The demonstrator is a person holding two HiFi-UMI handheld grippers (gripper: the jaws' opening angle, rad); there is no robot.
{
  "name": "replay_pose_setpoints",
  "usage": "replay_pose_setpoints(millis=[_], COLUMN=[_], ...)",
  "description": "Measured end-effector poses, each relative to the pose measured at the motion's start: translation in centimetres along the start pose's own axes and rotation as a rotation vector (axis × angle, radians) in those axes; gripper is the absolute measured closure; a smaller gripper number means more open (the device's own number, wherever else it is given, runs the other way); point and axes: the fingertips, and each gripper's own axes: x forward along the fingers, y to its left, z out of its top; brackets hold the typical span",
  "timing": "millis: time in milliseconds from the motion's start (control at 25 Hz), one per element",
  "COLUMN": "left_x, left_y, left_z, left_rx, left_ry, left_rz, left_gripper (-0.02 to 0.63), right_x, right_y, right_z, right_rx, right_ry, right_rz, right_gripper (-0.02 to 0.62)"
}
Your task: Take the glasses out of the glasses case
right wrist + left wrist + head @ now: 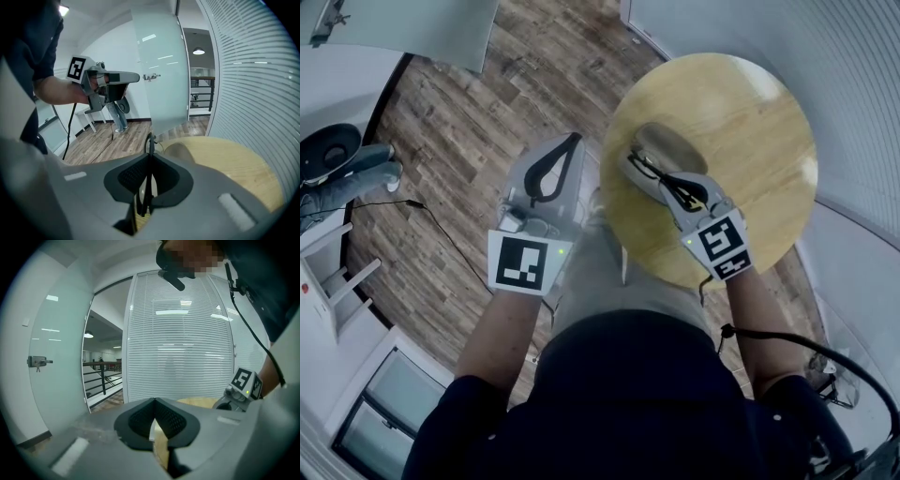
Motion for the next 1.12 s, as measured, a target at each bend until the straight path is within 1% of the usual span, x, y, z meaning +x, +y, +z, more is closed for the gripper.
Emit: replay_pose_setpoints(millis=[240,400,720,920,1120], left_x=[-1.3,-2.1,-4.0,-5.6,-7.6], left_y=[-0.2,0.2,-1.1,-1.4,-1.9], left_z=[2.1,3.4,6.3,8.2,9.3], left_rx=[0.028,0.032,0.054,0.061,0.063], left_ry=[-0.02,-0.031,-0.064,-0.095,-0.109], left_rz=[0.0,0.006,0.004,0.001,-0.008], left_gripper=[0.6,0.6,0.6,0.6,0.6], right_x=[-1.9,-3.1,-6.9,-8.8,-10.9], right_y=[0.7,0.8,1.1,2.3,3.5], right_z=[1.7,3.3,6.2,7.7,9.2], right_rx=[-0.017,-0.027,-0.055,-0.042,-0.057], right_ry=[-0.028,-0.05,-0.106,-0.153,-0.185], right_rz=[-0.023,-0.04,-0.092,-0.12,-0.152], right_gripper=[0.56,0.561,0.561,0.561,0.561])
